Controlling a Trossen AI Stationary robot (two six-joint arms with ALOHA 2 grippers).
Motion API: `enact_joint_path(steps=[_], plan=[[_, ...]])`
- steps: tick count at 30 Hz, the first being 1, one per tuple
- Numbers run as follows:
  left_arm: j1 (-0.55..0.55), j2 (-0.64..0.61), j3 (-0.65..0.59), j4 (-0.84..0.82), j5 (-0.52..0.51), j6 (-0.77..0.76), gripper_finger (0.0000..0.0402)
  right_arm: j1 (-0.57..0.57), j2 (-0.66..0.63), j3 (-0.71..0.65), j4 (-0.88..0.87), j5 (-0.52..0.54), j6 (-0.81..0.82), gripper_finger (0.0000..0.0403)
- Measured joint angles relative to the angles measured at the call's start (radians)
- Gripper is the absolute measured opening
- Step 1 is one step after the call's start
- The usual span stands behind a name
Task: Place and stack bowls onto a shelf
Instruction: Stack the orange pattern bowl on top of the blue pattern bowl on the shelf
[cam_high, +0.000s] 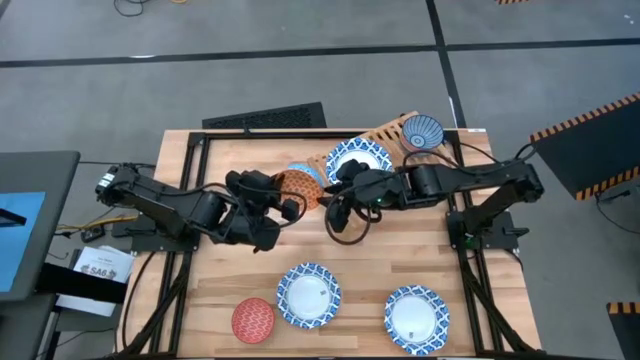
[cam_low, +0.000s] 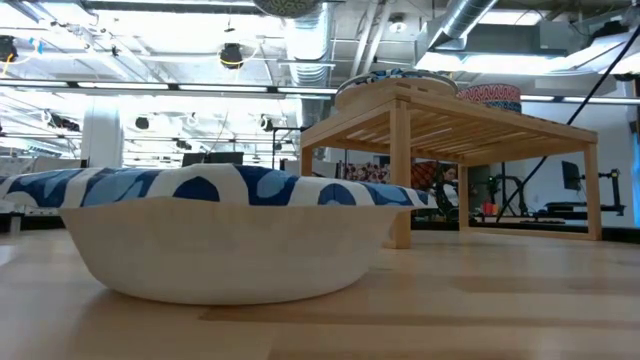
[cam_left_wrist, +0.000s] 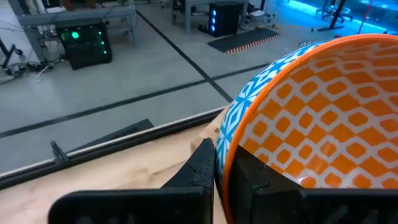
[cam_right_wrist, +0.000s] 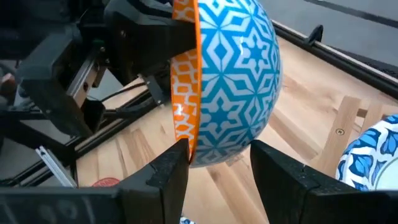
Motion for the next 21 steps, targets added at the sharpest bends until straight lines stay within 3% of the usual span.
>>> enact_joint_path(steps=[2, 5, 7, 11, 14, 18, 21], plan=[[0.001, 0.0, 0.0, 0.011, 0.008, 0.037, 0.0003, 0.0, -0.008, 0.0, -0.007, -0.012, 0.003, 0.0196], [0.001, -0.019, 0.0, 0.011, 0.105, 0.116, 0.0003, 0.0, -0.016, 0.0, -0.026, -0.083, -0.026, 0.0196], [0.004, -0.035, 0.0, 0.012, 0.227, 0.149, 0.0003, 0.007, -0.031, -0.001, -0.052, -0.151, -0.093, 0.0195], [0.048, -0.061, 0.0, -0.035, 0.597, 0.207, 0.0003, 0.042, -0.051, 0.002, -0.061, -0.272, -0.294, 0.0195], [0.109, -0.058, 0.0, -0.094, 0.854, 0.192, 0.0003, 0.081, -0.044, 0.013, -0.071, -0.303, -0.463, 0.0195], [0.159, -0.007, 0.0, -0.139, 1.043, 0.219, 0.0003, 0.133, -0.015, 0.044, -0.112, -0.304, -0.664, 0.0195], [0.187, 0.03, 0.0, -0.14, 1.116, 0.255, 0.0003, 0.167, 0.011, 0.045, -0.129, -0.302, -0.747, 0.0195]])
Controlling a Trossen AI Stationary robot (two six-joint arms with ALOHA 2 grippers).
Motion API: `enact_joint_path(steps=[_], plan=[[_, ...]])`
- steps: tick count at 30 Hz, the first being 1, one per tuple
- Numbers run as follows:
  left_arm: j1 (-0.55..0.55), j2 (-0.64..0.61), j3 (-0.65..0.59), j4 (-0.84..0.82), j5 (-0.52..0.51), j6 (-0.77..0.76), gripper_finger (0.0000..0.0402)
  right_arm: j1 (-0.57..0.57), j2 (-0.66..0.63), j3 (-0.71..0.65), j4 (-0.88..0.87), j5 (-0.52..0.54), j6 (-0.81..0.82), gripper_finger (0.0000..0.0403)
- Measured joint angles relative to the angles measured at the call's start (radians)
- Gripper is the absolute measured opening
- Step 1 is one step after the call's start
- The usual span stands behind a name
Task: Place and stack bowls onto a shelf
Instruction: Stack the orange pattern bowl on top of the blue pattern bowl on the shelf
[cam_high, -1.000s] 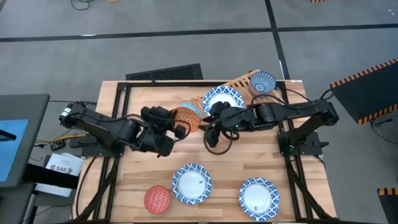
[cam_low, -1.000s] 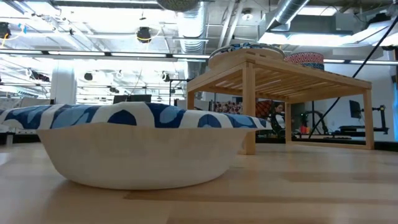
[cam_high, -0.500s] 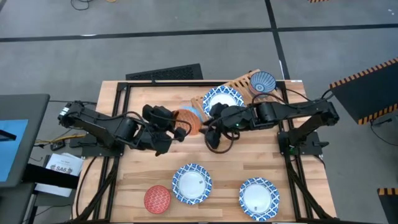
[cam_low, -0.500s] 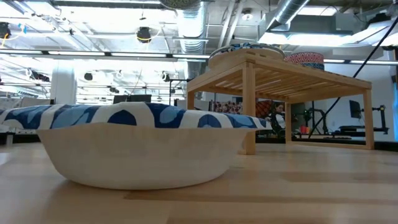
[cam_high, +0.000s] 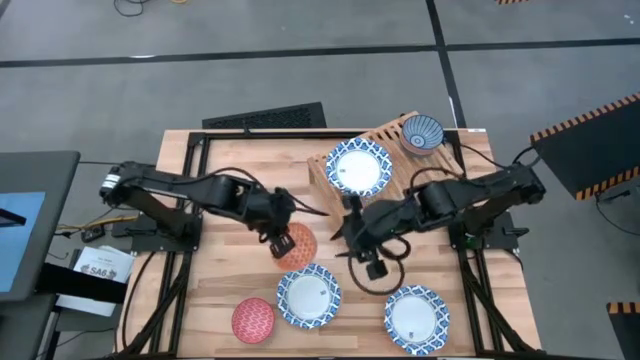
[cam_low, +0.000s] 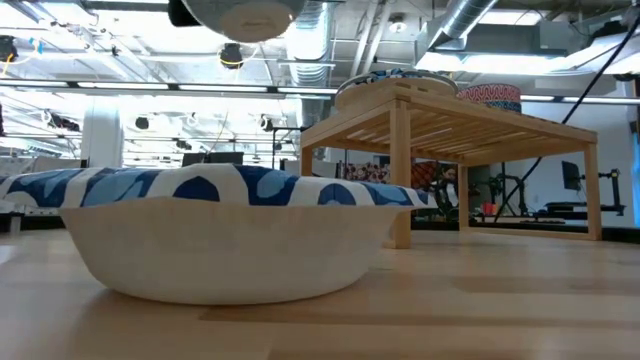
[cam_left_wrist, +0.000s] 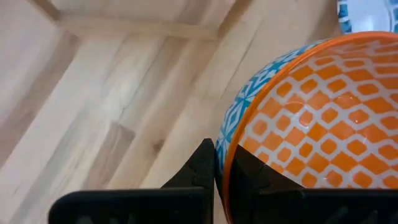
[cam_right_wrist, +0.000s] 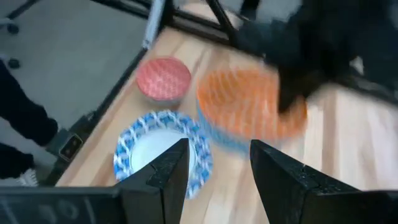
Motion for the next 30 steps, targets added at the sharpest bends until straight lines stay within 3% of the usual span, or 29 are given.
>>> enact_joint_path(steps=[11, 30], plan=[[0.035, 0.148, -0.001, 0.093, 0.223, 0.111, 0.0003, 0.092, 0.159, -0.002, -0.077, 0.051, -0.241, 0.0195], [0.007, 0.203, 0.0, 0.276, 0.217, 0.299, 0.0003, 0.115, 0.201, -0.001, -0.053, 0.108, -0.272, 0.0195]])
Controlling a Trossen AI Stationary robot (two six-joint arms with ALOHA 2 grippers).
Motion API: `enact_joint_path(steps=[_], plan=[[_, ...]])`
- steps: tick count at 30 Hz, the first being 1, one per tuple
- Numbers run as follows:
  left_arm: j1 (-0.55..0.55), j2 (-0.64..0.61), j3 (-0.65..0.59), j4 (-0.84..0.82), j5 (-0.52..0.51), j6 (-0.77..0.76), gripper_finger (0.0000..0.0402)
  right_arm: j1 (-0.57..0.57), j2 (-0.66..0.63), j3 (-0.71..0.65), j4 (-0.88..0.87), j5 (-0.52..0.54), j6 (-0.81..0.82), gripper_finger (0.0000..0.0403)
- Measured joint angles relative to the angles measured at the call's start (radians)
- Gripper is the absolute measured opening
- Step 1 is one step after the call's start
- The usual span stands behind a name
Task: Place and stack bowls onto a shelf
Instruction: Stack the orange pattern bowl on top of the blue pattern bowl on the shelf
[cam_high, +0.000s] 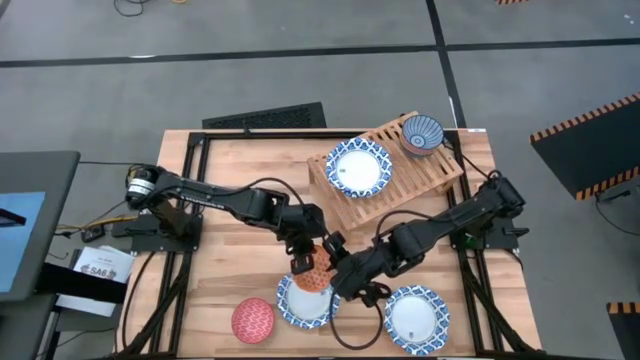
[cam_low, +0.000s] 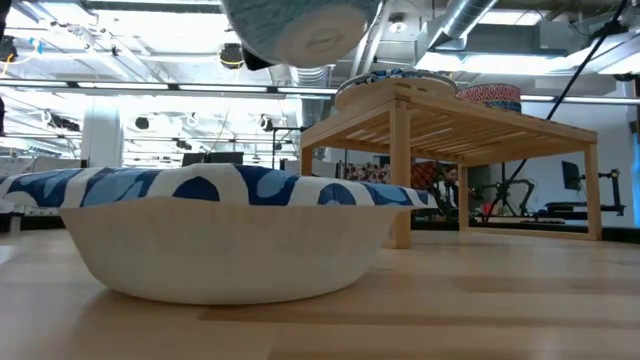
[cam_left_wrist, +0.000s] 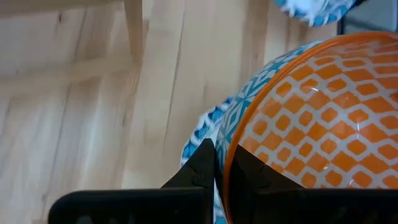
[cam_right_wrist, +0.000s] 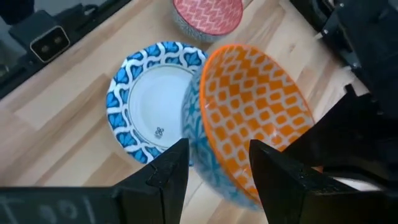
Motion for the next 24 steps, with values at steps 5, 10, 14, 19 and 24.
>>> enact_joint_path(steps=[5, 10, 14, 19, 24], plan=[[0.001, -0.004, 0.0, -0.007, -0.006, 0.045, 0.0003, 0.0, 0.001, 0.0, -0.006, -0.005, 0.014, 0.0194], [0.001, -0.006, 0.0, 0.006, -0.045, 0.103, 0.0003, 0.0, 0.001, 0.0, -0.007, -0.018, 0.026, 0.0177], [0.009, -0.006, 0.0, 0.041, -0.053, 0.192, 0.0003, 0.001, 0.001, 0.0, -0.004, -0.024, 0.027, 0.0164], [0.041, -0.018, -0.001, 0.011, 0.01, 0.154, 0.0003, 0.0, 0.001, 0.0, -0.003, 0.006, 0.058, 0.016], [0.061, -0.027, -0.001, 0.002, 0.102, 0.068, 0.0003, 0.005, -0.009, 0.001, -0.022, 0.047, 0.064, 0.0157]])
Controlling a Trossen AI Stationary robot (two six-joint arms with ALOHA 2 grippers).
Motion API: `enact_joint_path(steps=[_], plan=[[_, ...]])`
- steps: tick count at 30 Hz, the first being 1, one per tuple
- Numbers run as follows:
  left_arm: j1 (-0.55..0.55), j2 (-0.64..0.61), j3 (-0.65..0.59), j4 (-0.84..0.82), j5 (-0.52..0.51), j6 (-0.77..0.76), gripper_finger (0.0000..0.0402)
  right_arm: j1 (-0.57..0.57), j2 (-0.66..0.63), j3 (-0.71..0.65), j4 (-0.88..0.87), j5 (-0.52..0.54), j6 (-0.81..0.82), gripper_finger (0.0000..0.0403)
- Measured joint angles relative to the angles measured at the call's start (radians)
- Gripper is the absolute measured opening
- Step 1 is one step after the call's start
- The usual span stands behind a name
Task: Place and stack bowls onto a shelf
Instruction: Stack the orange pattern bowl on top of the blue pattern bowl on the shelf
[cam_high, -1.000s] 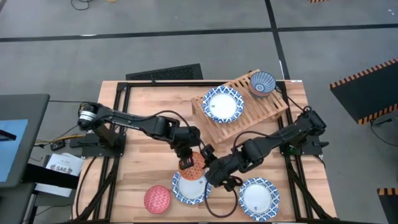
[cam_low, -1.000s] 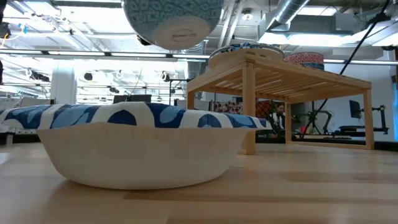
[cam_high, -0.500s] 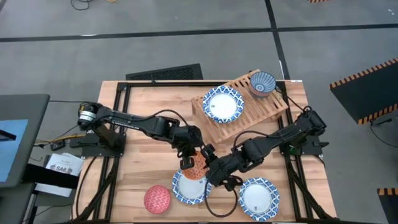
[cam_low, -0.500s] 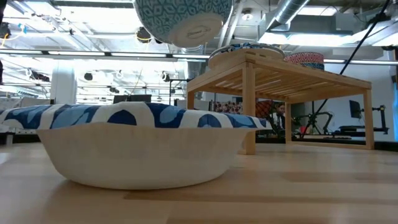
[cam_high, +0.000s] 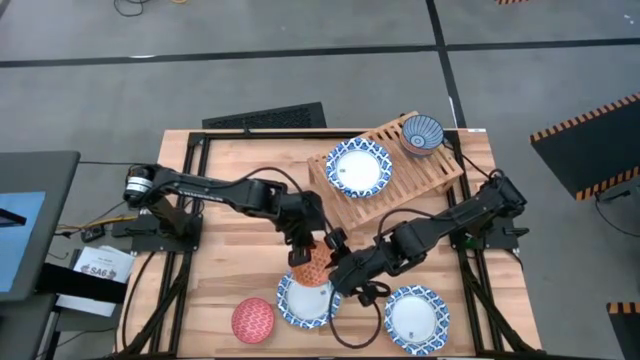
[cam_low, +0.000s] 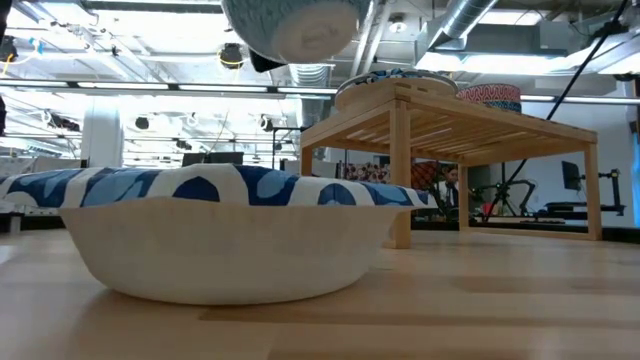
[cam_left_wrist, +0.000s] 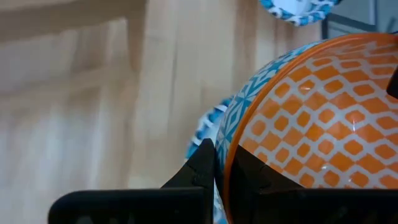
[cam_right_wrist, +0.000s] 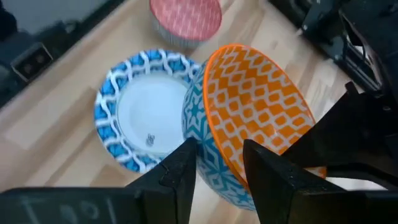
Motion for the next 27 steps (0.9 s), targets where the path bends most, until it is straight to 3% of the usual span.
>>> enact_joint_path(steps=[7, 22, 27], plan=[[0.052, -0.01, -0.001, -0.037, 0.108, -0.156, 0.0003, -0.008, -0.002, 0.003, -0.04, -0.039, -0.001, 0.0135], [0.084, -0.01, 0.061, -0.089, 0.131, -0.284, 0.0017, -0.058, 0.005, 0.003, -0.092, -0.187, -0.015, 0.013], [0.084, -0.01, 0.061, -0.087, 0.107, -0.274, 0.0017, -0.058, 0.007, 0.002, -0.091, -0.187, -0.051, 0.0084]])
